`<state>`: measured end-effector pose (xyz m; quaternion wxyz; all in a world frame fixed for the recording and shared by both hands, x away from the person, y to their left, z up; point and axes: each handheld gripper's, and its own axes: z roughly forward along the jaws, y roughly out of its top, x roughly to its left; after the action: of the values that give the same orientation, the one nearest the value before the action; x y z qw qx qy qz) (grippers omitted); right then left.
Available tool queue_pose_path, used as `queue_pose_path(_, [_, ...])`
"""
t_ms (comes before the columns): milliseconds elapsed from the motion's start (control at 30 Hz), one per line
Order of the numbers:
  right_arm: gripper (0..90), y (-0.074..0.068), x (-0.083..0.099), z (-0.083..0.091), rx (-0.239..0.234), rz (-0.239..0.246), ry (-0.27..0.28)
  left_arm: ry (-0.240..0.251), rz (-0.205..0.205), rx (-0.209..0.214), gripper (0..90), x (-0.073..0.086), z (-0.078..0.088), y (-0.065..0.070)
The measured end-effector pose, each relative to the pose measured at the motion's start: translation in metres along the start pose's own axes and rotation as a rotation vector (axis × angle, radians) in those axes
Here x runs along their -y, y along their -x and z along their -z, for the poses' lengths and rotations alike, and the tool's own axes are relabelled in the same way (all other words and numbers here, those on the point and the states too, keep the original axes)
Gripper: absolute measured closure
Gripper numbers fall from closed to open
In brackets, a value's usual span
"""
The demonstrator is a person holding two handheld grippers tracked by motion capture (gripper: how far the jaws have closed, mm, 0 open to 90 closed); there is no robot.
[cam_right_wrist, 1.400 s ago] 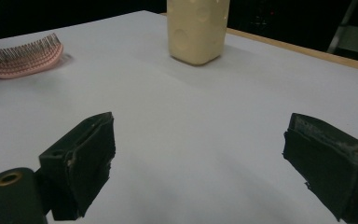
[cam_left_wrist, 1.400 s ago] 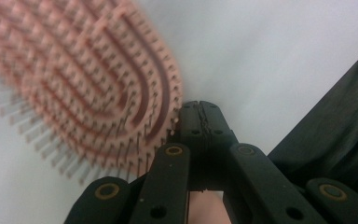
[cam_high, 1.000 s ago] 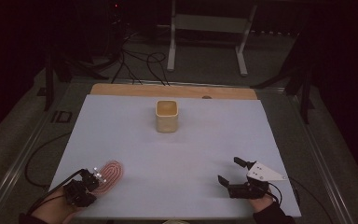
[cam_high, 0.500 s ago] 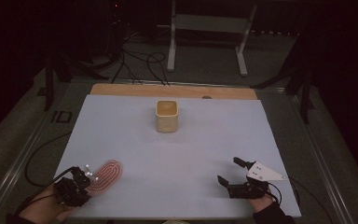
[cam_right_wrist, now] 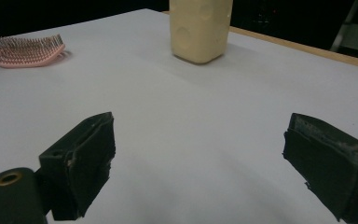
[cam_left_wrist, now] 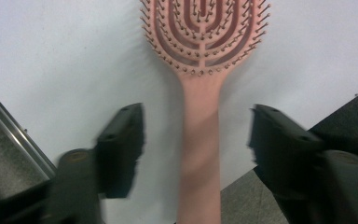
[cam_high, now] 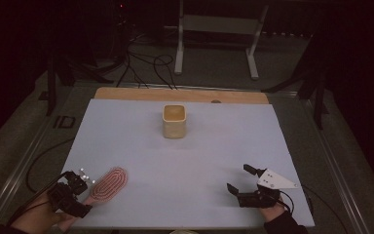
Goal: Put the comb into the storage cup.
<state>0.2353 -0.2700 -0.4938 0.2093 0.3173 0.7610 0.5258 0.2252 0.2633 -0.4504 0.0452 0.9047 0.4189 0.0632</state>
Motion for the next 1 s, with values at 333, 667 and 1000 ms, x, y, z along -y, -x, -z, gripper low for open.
queue_pose_path(333, [8.8,0.000,0.000,0.000,0.000,0.001,-0.001,0.014,0.008,0.057,0.3,0.000,-0.007,-0.006])
queue_pose_path(667, [8.8,0.000,0.000,0.000,0.000,0.002,-0.001,0.028,0.017,0.107,1.5,-0.001,-0.020,-0.013])
queue_pose_path(1000, [8.7,0.000,0.000,0.000,-0.001,0.004,0.001,0.007,-0.007,0.094,17.4,-0.004,-0.024,-0.011])
